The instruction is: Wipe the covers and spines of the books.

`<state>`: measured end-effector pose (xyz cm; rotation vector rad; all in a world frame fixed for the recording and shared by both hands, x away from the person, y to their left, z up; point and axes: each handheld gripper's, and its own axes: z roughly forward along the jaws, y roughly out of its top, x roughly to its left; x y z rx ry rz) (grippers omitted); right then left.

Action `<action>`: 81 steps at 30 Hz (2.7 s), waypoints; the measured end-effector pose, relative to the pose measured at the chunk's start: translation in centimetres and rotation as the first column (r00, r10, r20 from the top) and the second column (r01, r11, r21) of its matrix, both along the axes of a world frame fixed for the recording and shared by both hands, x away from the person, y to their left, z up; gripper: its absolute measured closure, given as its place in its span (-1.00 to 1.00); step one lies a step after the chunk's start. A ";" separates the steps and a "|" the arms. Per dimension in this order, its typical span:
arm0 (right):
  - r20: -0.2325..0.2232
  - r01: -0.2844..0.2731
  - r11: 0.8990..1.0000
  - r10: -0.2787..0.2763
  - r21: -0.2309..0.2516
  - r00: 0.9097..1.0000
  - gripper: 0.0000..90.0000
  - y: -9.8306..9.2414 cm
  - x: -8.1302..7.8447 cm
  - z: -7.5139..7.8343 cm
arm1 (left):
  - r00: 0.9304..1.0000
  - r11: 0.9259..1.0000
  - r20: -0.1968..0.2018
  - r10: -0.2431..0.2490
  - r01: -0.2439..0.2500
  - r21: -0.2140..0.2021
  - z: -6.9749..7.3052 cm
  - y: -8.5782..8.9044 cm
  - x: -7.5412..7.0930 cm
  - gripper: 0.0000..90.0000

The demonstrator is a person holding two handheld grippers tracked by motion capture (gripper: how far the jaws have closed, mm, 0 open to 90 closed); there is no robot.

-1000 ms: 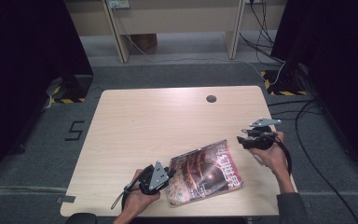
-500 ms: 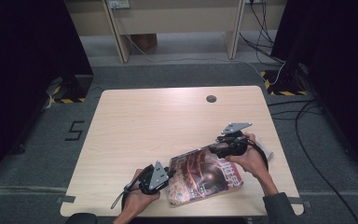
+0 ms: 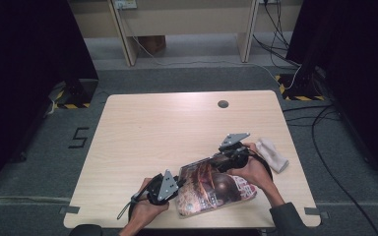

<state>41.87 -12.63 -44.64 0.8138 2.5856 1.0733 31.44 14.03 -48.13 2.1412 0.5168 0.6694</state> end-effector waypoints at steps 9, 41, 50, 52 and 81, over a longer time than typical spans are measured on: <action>0.025 -0.036 0.999 0.037 -0.012 0.999 -0.17 0.7 0.0 0.1 | 1.000 1.000 -0.003 -0.011 0.011 -0.004 0.0 0.1 0.2 0.75; -0.006 -0.273 0.951 0.275 -0.143 0.962 0.47 2.1 -0.6 0.2 | 1.000 1.000 -0.007 -0.011 0.011 0.003 0.4 1.8 2.6 0.71; -0.027 -0.349 0.919 0.350 -0.184 0.936 0.74 2.0 -1.0 0.4 | 1.000 1.000 -0.022 0.016 -0.016 -0.002 0.3 1.6 4.0 0.57; -0.043 -0.344 0.922 0.342 -0.178 0.939 0.74 2.0 -1.0 0.2 | 1.000 1.000 -0.016 0.014 -0.013 0.010 0.3 1.5 4.1 0.57; 0.028 -0.294 0.910 0.316 -0.292 0.948 0.88 2.3 -1.1 3.9 | 0.962 0.974 -0.231 0.146 -0.180 -0.136 -0.1 4.2 2.3 -0.25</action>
